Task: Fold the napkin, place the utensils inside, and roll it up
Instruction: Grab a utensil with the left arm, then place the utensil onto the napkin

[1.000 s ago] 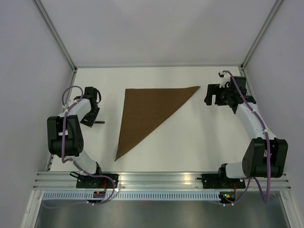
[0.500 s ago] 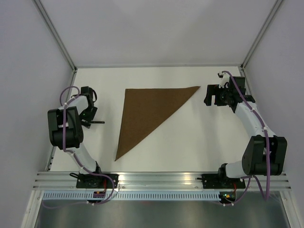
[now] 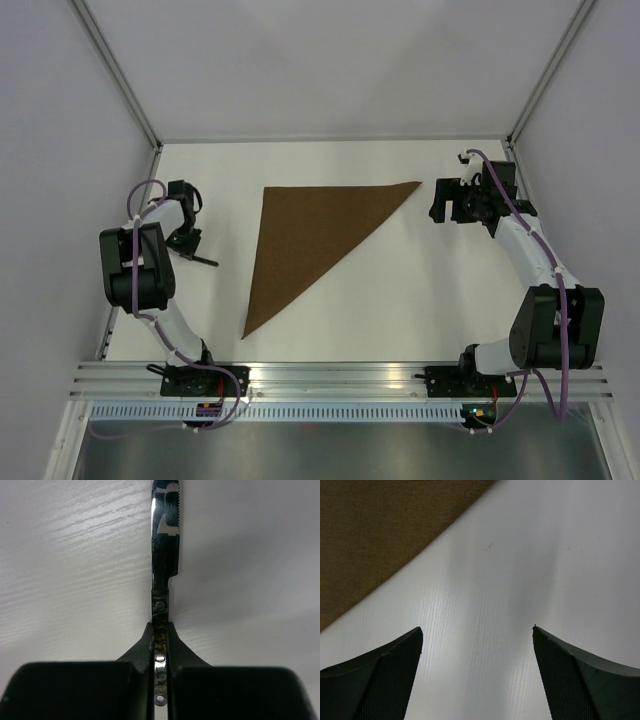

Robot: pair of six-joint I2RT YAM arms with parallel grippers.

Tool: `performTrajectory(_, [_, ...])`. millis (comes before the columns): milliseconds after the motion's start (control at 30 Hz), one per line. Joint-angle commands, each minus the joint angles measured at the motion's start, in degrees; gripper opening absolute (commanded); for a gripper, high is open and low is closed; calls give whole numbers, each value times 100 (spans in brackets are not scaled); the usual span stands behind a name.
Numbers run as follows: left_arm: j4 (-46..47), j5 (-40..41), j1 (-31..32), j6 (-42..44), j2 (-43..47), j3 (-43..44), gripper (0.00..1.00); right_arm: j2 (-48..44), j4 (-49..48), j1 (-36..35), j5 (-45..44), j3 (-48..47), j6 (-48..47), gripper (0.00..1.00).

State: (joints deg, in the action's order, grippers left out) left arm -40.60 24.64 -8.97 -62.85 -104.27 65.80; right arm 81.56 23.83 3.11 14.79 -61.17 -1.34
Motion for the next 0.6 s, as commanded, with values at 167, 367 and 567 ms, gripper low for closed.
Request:
performTrajectory(167, [517,-1099,324,2684,618,932,2,88,86,-56,33,-247,11,94])
performTrajectory(367, [579,-1506,1737,4838,557,1927,2,36,51,-56,-2,-238,-15,94])
performTrajectory(567, [483,-1821,3030,6440,294,2130,2,27,51,-57,-63,-220,-24,94])
